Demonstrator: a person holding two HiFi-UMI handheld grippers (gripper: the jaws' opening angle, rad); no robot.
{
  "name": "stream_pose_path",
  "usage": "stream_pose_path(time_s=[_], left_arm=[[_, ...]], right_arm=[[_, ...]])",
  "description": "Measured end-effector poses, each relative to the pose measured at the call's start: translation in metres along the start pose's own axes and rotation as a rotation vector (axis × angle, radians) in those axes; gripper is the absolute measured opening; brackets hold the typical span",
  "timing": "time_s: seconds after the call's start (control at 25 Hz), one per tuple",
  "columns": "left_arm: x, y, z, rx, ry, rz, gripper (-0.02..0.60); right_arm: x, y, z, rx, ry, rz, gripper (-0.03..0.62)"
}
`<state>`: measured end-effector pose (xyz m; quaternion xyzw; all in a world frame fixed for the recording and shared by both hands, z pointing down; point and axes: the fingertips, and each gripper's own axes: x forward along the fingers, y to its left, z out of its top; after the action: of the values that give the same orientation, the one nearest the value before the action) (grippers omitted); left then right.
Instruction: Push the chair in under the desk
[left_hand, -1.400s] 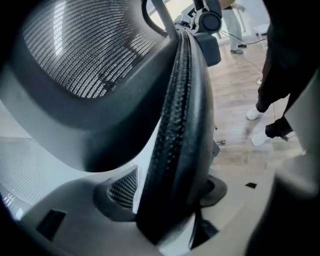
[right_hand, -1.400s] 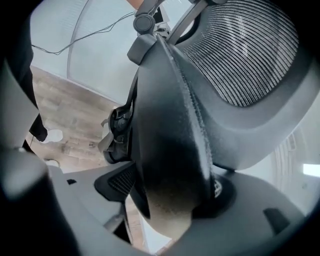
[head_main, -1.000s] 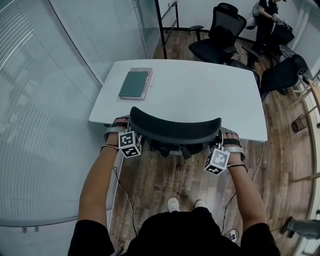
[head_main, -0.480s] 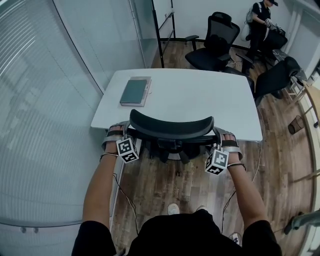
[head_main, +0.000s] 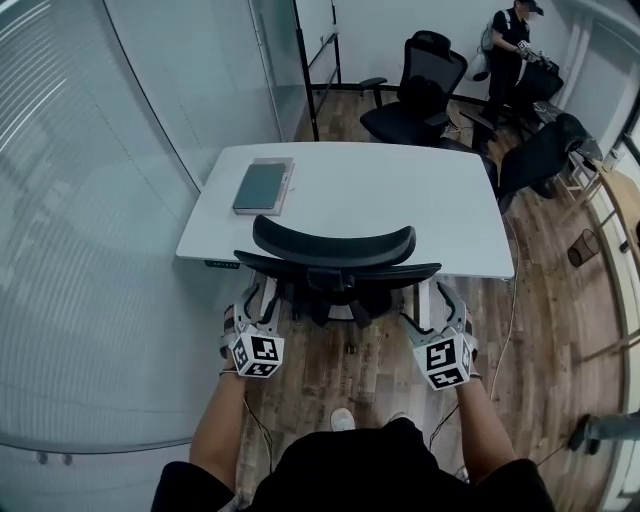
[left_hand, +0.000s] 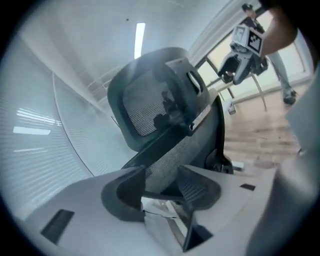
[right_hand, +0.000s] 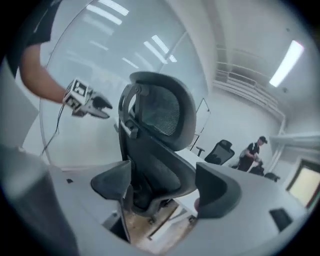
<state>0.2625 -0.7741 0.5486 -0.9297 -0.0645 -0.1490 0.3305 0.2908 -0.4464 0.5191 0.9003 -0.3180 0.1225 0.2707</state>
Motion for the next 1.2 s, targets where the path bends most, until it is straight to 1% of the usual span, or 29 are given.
stream_pose_path(time_s=[0.04, 0.08, 0.16, 0.24, 0.28, 0.32, 0.36, 0.4, 0.44, 0.52, 0.76, 1.0, 1.2], left_arm=[[-0.007, -0.009, 0.006, -0.055, -0.022, -0.002, 0.204], [-0.013, -0.016, 0.012, -0.118, -0.042, -0.009, 0.188], [-0.022, -0.028, 0.022, -0.239, -0.079, -0.027, 0.153], [-0.029, -0.037, 0.031, -0.317, -0.105, -0.038, 0.101], [-0.032, -0.042, 0.035, -0.339, -0.108, -0.043, 0.072], [-0.034, -0.048, 0.039, -0.361, -0.107, -0.052, 0.037], [-0.036, -0.055, 0.045, -0.389, -0.109, -0.067, 0.014], [-0.038, -0.062, 0.051, -0.422, -0.116, -0.085, 0.014], [-0.040, -0.069, 0.057, -0.451, -0.125, -0.101, 0.014], [-0.045, -0.081, 0.066, -0.484, -0.137, -0.120, 0.013], [-0.066, -0.093, 0.082, -0.516, -0.176, -0.137, 0.012], [-0.082, -0.089, 0.089, -0.512, -0.212, -0.106, 0.014], [-0.088, -0.092, 0.091, -0.504, -0.226, -0.117, 0.014]], right_arm=[[-0.006, 0.001, 0.003, 0.063, -0.026, -0.003, 0.392], [-0.011, 0.003, 0.005, 0.096, -0.048, -0.009, 0.369], [-0.016, 0.005, 0.005, 0.093, -0.077, -0.034, 0.333], [-0.021, 0.006, 0.004, 0.084, -0.097, -0.064, 0.255], [-0.025, 0.006, 0.004, 0.096, -0.111, -0.077, 0.203], [-0.030, 0.007, 0.004, 0.120, -0.125, -0.087, 0.127], [-0.033, 0.007, 0.004, 0.149, -0.135, -0.095, 0.031], [-0.036, 0.008, 0.003, 0.175, -0.140, -0.100, 0.006], [-0.039, 0.011, 0.003, 0.196, -0.142, -0.101, 0.005], [-0.044, 0.018, 0.003, 0.219, -0.149, -0.100, 0.003], [-0.062, 0.034, 0.013, 0.177, -0.189, -0.117, 0.002], [-0.069, 0.041, 0.018, 0.177, -0.212, -0.112, 0.002], [-0.072, 0.045, 0.020, 0.165, -0.208, -0.119, 0.003]])
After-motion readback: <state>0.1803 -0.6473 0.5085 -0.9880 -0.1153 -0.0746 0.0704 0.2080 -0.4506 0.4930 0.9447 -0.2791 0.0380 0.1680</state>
